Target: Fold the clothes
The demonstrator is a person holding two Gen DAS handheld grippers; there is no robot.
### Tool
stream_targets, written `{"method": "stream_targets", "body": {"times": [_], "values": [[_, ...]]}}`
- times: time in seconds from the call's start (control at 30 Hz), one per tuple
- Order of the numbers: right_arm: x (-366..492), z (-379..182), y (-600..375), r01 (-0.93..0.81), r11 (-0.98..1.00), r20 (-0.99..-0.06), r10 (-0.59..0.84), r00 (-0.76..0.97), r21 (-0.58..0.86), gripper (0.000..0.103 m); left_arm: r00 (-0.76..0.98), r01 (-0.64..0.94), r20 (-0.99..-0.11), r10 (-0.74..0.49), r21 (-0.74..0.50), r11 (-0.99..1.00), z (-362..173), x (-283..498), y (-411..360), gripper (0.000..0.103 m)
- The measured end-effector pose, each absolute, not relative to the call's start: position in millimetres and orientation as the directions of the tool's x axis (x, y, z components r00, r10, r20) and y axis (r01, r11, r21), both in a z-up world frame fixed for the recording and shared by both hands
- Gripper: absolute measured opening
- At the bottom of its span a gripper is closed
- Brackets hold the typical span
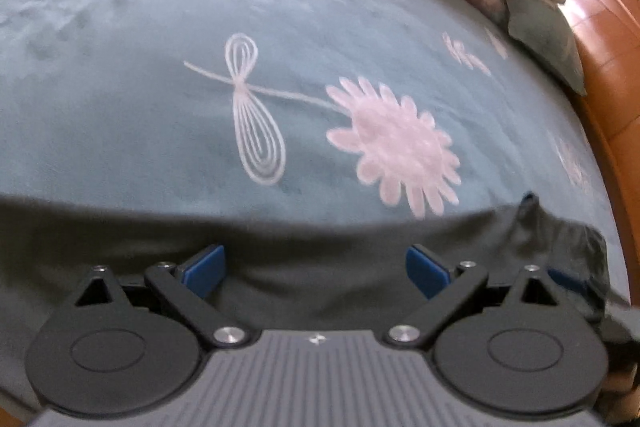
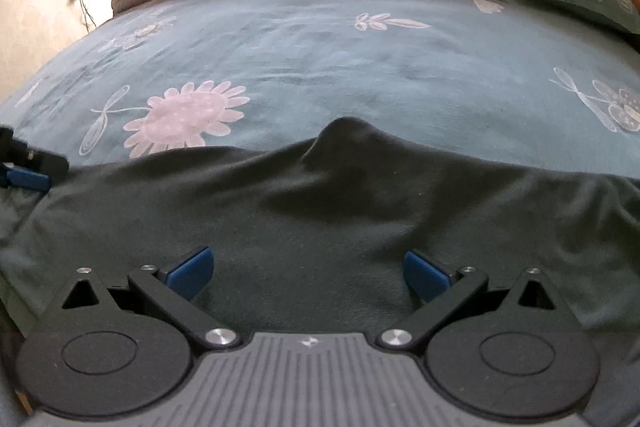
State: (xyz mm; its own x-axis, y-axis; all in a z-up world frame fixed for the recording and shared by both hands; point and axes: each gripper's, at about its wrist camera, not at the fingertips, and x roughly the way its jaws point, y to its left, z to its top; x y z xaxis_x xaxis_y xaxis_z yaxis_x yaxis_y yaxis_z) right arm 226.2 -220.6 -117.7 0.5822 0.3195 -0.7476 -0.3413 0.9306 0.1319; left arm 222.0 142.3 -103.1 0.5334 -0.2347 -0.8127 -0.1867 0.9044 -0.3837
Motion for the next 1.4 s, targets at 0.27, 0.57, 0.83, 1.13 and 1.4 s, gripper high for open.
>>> {"method": "stream_targets", "body": {"times": [0.27, 0.57, 0.83, 1.13, 1.4], "values": [[212.3, -106.1, -218.3, -0.369, 0.928, -0.771, 0.276, 0.574, 0.057, 0.103, 0.521, -0.169, -0.828, -0.205, -0.335, 0.927, -82.2, 172.8, 125.0, 0.096], [204.9, -115.7, -200.4, -0.443, 0.896, -0.816, 0.241, 0.526, -0.021, 0.103, 0.426, -0.154, -0.884, -0.192, -0.28, 0.947, -100.9, 130.6, 108.6, 0.096], [203.1, -115.6, -197.3, -0.464, 0.886, -0.813, 0.272, 0.515, 0.003, 0.103, 0.488, -0.096, -0.815, -0.313, -0.406, 0.909, -90.0, 147.3, 80.4, 0.096], [205.0, -115.7, -197.7, -0.461, 0.887, -0.815, 0.275, 0.51, 0.011, 0.103, 0.494, -0.152, -0.826, -0.27, -0.388, 0.909, -65.6, 148.8, 102.5, 0.096], [214.0, -117.0, -197.5, -0.441, 0.897, -0.823, 0.267, 0.501, 0.023, 0.103, 0.578, -0.276, -0.792, -0.197, -0.417, 0.866, -35.8, 163.8, 168.4, 0.096]]}}
